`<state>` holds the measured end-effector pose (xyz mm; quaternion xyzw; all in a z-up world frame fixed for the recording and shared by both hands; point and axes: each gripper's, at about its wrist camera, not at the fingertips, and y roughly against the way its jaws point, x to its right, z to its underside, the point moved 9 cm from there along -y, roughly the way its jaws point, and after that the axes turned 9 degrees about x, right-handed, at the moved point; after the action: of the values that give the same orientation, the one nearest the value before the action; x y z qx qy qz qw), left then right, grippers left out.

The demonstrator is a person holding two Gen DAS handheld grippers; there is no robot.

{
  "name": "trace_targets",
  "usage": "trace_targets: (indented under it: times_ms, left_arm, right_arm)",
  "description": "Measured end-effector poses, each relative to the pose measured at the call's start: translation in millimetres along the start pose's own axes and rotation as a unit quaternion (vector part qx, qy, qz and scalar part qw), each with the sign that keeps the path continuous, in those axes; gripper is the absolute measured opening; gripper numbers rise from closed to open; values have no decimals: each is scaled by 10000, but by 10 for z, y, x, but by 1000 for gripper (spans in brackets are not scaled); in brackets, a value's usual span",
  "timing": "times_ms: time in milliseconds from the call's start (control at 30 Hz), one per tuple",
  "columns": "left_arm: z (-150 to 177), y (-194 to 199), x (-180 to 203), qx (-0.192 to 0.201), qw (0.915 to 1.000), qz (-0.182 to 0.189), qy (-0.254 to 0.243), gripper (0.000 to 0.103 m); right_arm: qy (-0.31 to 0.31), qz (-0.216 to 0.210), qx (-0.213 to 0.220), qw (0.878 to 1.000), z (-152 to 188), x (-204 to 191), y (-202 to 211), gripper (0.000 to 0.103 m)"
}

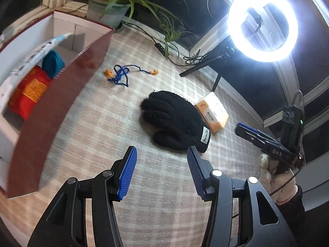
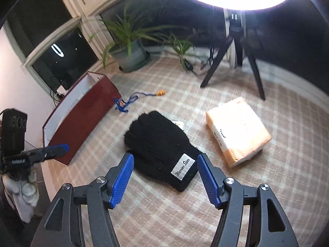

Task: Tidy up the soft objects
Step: 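Lower the left tool onto the black knit glove and close on it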

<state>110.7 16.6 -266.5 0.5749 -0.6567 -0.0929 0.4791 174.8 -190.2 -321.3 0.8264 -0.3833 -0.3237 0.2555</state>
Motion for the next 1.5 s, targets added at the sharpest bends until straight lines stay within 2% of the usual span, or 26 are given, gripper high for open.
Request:
trace_targets:
  times_ms: [133,400,500,567,900,1033,1100,1200,1300,1500]
  left_arm:
    - [46,-133,28,-81,9999,-56,80,50]
    - [22,-302,-27,-154,9994,-221,198,50]
    - [20,-337,-43,-170,9993,-252,203,50]
    - [25,-354,-59,-183,9992,-278,216,50]
    - [135,-505,-96,-362,9986,-262,279,50]
    - [150,-554,-84,-408,9985,-249,256,50]
    - [152,-591,-86,-444,9984,-264,238,50]
    - [132,-639,-91,-462,9982,-280,242,50]
    - [100,-706,-91,-484,9981,-279,272,50]
    - [56,-915,-135,-515,9975,-359,317,50]
  right_arm:
    - [-97,-234,-275,9993,-11,35,-284,61]
    - [242,-272,-573,9977,-72,-48,-828,60]
    - [319,-320,-690,9966,-74,-107,-990,53]
    - [408,-258,-759,9960,-54,-123,-1051,52]
    - [535,-400,-978,9930,130,-160,-1027,52]
    - [545,-591,-1130,9903,192,-203,-988,51]
    - [675,-501,-1110,9903,191,-197,-970,47]
    - [466,-404,-954,9935,129,-86,-944,46]
    - [322,-134,-841,9958,68,96,-952,47]
    - [368,-246,-1075,9932,190,69,-1013,47]
